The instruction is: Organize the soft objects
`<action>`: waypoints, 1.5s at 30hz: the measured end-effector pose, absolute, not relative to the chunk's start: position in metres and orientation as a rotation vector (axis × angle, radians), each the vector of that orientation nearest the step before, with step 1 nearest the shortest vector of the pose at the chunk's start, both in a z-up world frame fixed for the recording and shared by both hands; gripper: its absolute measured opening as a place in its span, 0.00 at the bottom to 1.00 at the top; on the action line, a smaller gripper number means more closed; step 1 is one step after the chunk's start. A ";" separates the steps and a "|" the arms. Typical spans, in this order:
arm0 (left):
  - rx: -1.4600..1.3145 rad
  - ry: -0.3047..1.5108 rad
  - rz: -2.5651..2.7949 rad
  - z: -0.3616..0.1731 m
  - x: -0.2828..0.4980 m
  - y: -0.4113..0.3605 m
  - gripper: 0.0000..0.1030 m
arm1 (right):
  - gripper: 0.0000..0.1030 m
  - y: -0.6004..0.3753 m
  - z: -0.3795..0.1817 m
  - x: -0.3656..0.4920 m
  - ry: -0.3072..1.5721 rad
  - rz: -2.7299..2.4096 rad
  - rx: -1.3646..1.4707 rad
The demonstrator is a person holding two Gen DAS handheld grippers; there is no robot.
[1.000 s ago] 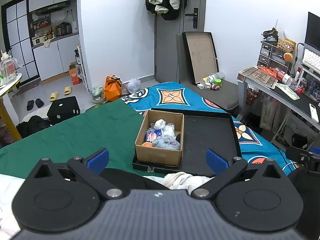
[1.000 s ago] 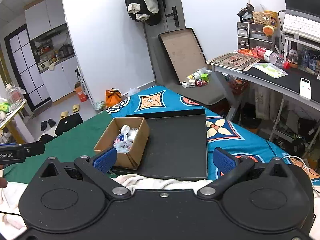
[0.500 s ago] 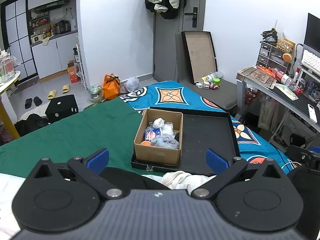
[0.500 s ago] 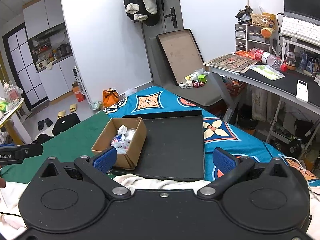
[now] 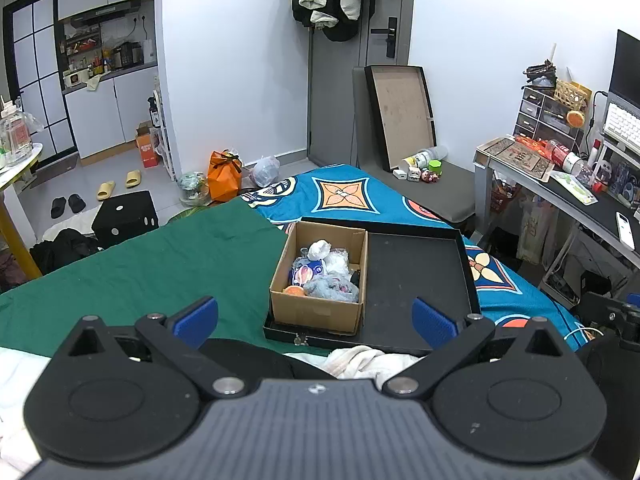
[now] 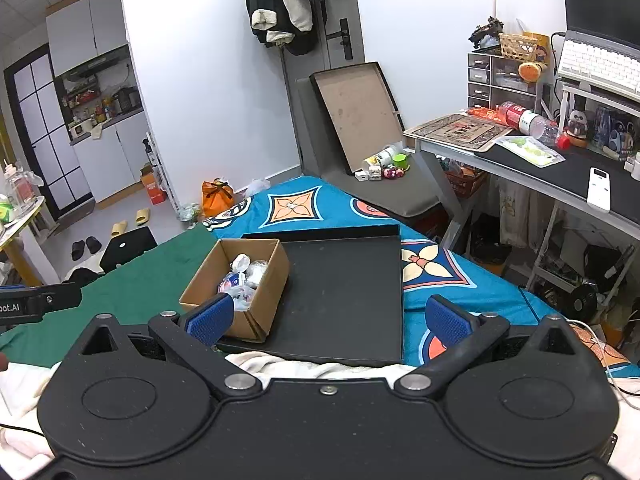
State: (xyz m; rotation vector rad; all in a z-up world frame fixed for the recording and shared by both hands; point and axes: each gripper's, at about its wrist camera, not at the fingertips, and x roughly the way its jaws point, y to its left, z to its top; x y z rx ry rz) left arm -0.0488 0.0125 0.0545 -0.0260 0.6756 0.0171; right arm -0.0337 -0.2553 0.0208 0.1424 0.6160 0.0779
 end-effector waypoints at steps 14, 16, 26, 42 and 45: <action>-0.024 0.683 0.020 0.055 -0.045 0.016 0.99 | 1.00 -0.253 0.021 -0.033 0.621 0.068 0.128; -0.026 0.683 0.023 0.055 -0.045 0.017 0.99 | 1.00 -0.253 0.020 -0.033 0.621 0.067 0.131; -0.020 0.691 0.020 0.053 -0.042 0.018 0.99 | 1.00 -0.252 0.019 -0.032 0.633 0.072 0.122; -0.006 0.703 0.001 0.045 -0.033 0.014 0.99 | 1.00 -0.253 0.011 -0.020 0.670 0.065 0.135; 0.004 0.705 -0.009 0.044 -0.027 0.011 0.99 | 1.00 -0.254 0.008 -0.016 0.678 0.069 0.139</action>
